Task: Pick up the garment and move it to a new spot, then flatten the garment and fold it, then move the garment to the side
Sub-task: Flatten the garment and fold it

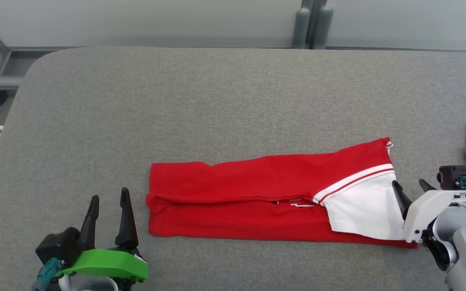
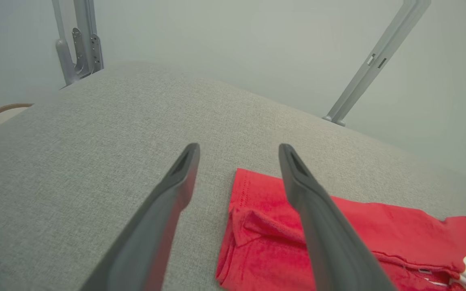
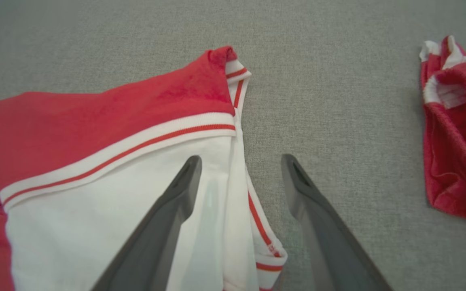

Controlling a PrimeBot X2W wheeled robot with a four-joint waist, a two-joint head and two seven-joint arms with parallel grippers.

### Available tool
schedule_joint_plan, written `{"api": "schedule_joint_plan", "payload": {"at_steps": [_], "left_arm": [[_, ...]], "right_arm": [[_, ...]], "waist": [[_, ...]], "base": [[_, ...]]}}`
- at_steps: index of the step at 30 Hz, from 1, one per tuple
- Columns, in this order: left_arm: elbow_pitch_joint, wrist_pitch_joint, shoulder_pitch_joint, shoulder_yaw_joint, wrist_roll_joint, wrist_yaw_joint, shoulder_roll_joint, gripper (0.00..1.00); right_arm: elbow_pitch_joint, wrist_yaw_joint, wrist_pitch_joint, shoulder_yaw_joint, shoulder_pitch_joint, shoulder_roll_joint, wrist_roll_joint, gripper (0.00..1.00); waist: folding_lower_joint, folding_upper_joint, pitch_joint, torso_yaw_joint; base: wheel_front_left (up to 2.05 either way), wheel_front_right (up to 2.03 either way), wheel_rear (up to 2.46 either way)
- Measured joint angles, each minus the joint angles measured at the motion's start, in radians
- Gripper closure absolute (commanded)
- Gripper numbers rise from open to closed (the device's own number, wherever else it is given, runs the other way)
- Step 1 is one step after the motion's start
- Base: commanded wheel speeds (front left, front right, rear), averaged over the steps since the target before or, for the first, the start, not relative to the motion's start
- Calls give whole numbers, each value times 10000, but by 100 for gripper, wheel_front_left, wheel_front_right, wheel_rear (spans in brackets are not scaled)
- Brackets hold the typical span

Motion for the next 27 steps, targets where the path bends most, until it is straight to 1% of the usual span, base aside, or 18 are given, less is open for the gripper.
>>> {"api": "schedule_joint_plan", "payload": {"at_steps": [3,7,9,14,19,20,21,22,23,24,27], "left_arm": [[-46,-2,-4,15,-6,4,-2,0],[-63,-2,-11,-6,-29,-10,-2,0],[-81,-2,-16,4,-31,-10,-13,0],[-111,-12,-28,21,-59,-8,-44,0],[-130,-58,-34,35,-59,-8,-82,0],[-146,-59,-34,42,-59,-6,-86,0],[-161,-61,-34,50,-58,-4,-86,0],[-173,-77,-35,59,-54,10,-86,0],[-178,-77,-35,73,-50,17,-86,0],[-180,-79,-35,84,-33,27,-84,0],[-217,-86,-35,123,2,40,-73,0]], "right_arm": [[803,0,236,-228,-433,113,309,0],[1427,2,391,-228,-825,35,407,0],[1666,0,483,-222,-985,15,633,0],[2157,2,825,-48,-1345,-77,623,0],[2219,-10,1043,360,-1444,-140,642,0],[2217,-10,1049,447,-1451,-159,642,21],[2211,-10,1060,535,-1451,-182,642,56],[2201,-10,1074,608,-1452,-198,642,75],[2180,-10,1087,708,-1454,-198,644,84],[2161,-10,1087,792,-1455,-188,671,100],[2117,-4,1009,1001,-1463,-142,750,100]], "waist": [[0,0,195,455],[0,0,433,810],[0,0,546,945],[0,1,750,1154],[0,1,739,1163],[0,1,729,1147],[0,1,720,1131],[0,1,711,1113],[0,1,703,1091],[0,1,695,1070],[0,1,674,983]], "base": [[0,0,0],[0,0,0],[0,0,0],[0,0,0],[0,0,0],[0,0,0],[0,0,0],[0,0,0],[0,0,0],[0,0,0],[0,0,0]]}}
